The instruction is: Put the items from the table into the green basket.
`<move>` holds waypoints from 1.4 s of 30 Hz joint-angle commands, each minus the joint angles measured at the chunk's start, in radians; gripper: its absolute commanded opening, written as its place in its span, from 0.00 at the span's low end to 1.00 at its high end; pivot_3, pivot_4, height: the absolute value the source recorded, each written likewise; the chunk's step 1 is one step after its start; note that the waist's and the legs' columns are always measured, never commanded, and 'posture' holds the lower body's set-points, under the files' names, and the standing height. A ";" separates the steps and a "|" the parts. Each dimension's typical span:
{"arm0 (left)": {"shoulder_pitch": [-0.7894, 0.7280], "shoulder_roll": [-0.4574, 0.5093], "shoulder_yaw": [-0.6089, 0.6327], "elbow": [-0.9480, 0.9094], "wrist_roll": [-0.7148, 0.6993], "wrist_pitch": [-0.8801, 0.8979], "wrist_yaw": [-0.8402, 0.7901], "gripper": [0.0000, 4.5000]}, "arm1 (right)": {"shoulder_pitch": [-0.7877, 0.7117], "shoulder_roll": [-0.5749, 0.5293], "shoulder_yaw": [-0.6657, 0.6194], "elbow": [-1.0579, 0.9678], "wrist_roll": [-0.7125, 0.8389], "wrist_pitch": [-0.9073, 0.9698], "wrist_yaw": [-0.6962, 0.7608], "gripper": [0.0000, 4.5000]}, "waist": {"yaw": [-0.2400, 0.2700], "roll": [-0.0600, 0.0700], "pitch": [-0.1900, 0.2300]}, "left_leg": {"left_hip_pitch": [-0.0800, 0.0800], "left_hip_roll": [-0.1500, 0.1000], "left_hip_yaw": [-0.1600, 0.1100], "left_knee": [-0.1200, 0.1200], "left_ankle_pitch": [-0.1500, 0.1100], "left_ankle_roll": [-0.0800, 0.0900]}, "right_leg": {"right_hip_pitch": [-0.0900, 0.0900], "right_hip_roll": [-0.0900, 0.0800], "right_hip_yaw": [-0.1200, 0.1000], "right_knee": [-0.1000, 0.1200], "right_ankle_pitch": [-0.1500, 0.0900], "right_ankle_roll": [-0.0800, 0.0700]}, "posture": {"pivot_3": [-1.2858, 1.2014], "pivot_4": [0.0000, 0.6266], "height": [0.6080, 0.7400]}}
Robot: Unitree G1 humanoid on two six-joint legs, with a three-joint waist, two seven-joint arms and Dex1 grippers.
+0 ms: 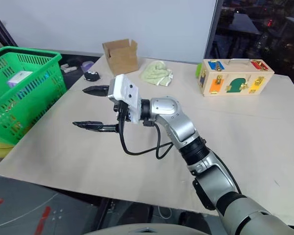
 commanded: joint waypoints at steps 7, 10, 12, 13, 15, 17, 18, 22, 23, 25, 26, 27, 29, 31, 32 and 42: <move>0.001 0.002 0.035 -0.009 -0.002 -0.022 0.019 1.00 | -0.015 -0.012 -0.028 -0.073 0.014 0.011 -0.009 1.00 | -0.076 0.000 0.000 | 0.001 0.000 -0.001 0.000 0.000 0.000 | 0.000 0.000 0.000 0.002 0.002 -0.004 | 0.61 0.00 1.00; 0.025 0.009 0.062 -0.007 -0.024 -0.015 0.027 1.00 | -0.013 -0.020 -0.027 -0.072 0.015 0.015 -0.001 1.00 | -0.096 0.000 0.000 | 0.001 0.000 0.000 0.000 0.000 0.000 | 0.000 0.000 0.000 0.002 0.002 -0.004 | 0.61 0.00 1.00; 0.035 0.019 0.082 -0.009 -0.037 -0.016 0.031 1.00 | -0.010 -0.027 -0.024 -0.073 0.016 0.016 0.008 1.00 | -0.102 0.000 0.000 | 0.001 0.001 0.000 0.000 0.000 0.000 | 0.000 0.000 0.000 0.002 0.002 -0.004 | 0.62 0.00 1.00; 0.037 0.025 0.092 -0.010 -0.044 -0.016 0.034 1.00 | -0.009 -0.029 -0.023 -0.074 0.018 0.018 0.011 1.00 | -0.104 0.000 0.000 | 0.001 0.001 0.000 -0.001 0.000 0.000 | 0.000 0.000 0.000 0.002 0.002 -0.004 | 0.62 0.00 1.00; 0.031 0.035 0.126 -0.013 -0.072 -0.019 0.039 1.00 | -0.008 -0.034 -0.021 -0.075 0.018 0.018 0.014 1.00 | -0.104 0.000 0.000 | 0.001 0.001 0.000 -0.001 0.000 0.000 | 0.000 0.000 0.000 0.002 0.002 -0.004 | 0.62 0.00 1.00; 0.029 0.038 0.145 -0.019 -0.090 -0.037 0.018 1.00 | -0.007 -0.037 -0.021 -0.077 0.019 0.019 0.015 1.00 | -0.104 0.000 0.000 | 0.001 0.001 0.000 -0.001 0.000 0.000 | 0.000 0.000 0.000 0.002 0.002 -0.004 | 0.61 0.00 1.00; 0.030 0.036 0.157 -0.023 -0.101 -0.052 0.004 1.00 | -0.006 -0.039 -0.022 -0.080 0.021 0.022 0.017 1.00 | -0.103 0.000 0.000 | 0.001 0.001 0.000 -0.001 0.000 0.000 | 0.000 0.000 0.000 0.002 0.002 -0.004 | 0.61 0.00 1.00; 0.044 -0.003 0.258 -0.043 -0.231 -0.102 -0.164 1.00 | 0.004 -0.053 -0.025 -0.098 0.026 0.030 0.025 1.00 | -0.096 0.000 0.000 | 0.001 0.000 -0.001 0.000 0.000 0.000 | 0.000 0.000 0.000 0.002 0.002 -0.004 | 0.61 0.00 1.00; 0.058 -0.022 0.294 -0.055 -0.280 -0.113 -0.230 1.00 | 0.007 -0.058 -0.026 -0.103 0.027 0.033 0.027 1.00 | -0.094 0.000 0.000 | 0.001 0.000 -0.001 0.000 0.000 0.000 | 0.000 0.000 -0.001 0.003 0.002 -0.004 | 0.61 0.00 1.00; 0.097 -0.060 0.350 -0.084 -0.361 -0.110 -0.340 1.00 | 0.011 -0.066 -0.029 -0.112 0.028 0.037 0.028 1.00 | -0.092 0.000 0.000 | 0.001 0.000 -0.001 0.001 0.000 0.000 | 0.001 -0.001 -0.001 0.003 0.002 -0.004 | 0.61 0.00 1.00; 0.129 -0.083 0.377 -0.109 -0.405 -0.108 -0.405 1.00 | 0.012 -0.070 -0.031 -0.116 0.028 0.039 0.026 1.00 | -0.092 0.000 0.000 | 0.001 0.000 -0.001 0.001 0.000 0.000 | 0.001 -0.001 -0.001 0.003 0.002 -0.004 | 0.61 0.00 1.00; 0.169 -0.110 0.408 -0.147 -0.456 -0.095 -0.468 1.00 | 0.014 -0.076 -0.033 -0.119 0.027 0.040 0.025 1.00 | -0.093 0.000 -0.001 | 0.002 0.000 0.000 0.001 0.000 0.000 | 0.001 -0.001 0.000 0.004 0.003 -0.004 | 0.61 0.00 1.00; 0.344 -0.193 0.465 -0.347 -0.582 -0.003 -0.602 1.00 | 0.021 -0.093 -0.040 -0.131 0.026 0.046 0.021 1.00 | -0.094 0.001 -0.001 | 0.003 0.000 0.000 0.002 0.000 0.000 | 0.002 -0.001 0.000 0.006 0.003 -0.004 | 0.61 0.00 1.00; 0.640 -0.307 0.506 -0.738 -0.724 0.199 -0.657 1.00 | 0.036 -0.120 -0.053 -0.152 0.028 0.061 0.013 1.00 | -0.103 0.006 -0.004 | 0.003 0.000 0.001 0.002 0.000 0.000 | 0.001 -0.001 0.002 0.005 0.003 -0.005 | 0.61 0.00 1.00; 0.782 -0.359 0.522 -0.939 -0.793 0.313 -0.651 1.00 | 0.047 -0.136 -0.060 -0.165 0.027 0.069 0.008 1.00 | -0.103 0.007 -0.004 | 0.004 0.001 0.003 0.001 0.000 0.000 | 0.001 -0.005 0.005 0.006 0.003 -0.005 | 0.61 0.00 1.00; 1.273 -0.624 0.397 -1.839 -1.008 0.765 -0.463 1.00 | 0.304 -0.424 -0.174 -0.394 0.042 0.263 -0.072 1.00 | -0.088 0.013 -0.006 | 0.007 0.001 0.003 0.002 0.000 0.001 | 0.004 -0.003 0.010 0.005 0.004 -0.006 | 0.58 0.01 1.00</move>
